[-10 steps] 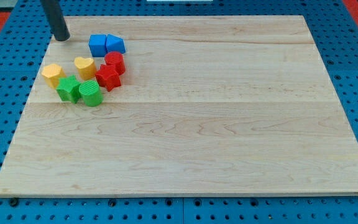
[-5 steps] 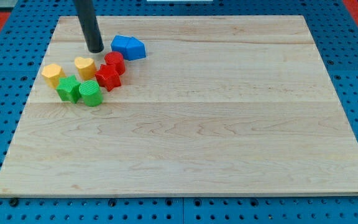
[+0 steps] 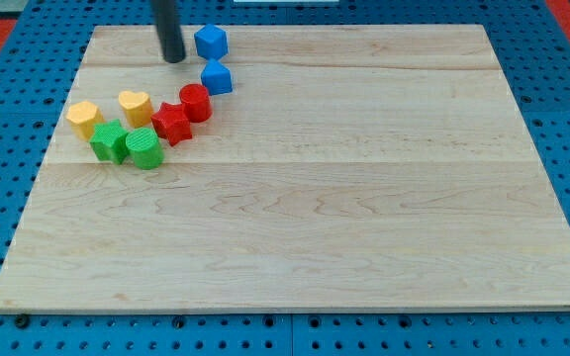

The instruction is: Slide the blue cube towards the top center

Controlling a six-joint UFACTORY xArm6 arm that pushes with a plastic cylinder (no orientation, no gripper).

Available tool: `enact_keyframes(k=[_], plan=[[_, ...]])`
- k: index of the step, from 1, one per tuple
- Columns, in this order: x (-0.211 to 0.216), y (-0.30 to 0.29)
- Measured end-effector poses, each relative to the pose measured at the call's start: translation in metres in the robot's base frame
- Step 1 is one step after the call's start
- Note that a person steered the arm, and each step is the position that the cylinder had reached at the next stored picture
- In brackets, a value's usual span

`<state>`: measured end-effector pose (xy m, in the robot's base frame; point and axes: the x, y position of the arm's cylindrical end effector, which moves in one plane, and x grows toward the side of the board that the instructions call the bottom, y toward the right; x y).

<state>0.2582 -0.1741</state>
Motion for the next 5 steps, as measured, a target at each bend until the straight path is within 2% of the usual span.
enact_keyframes(k=[1, 2, 3, 5], plan=[[-0.012, -0.051], [-0.028, -0.046], [-0.028, 0.012], [-0.028, 0.072]])
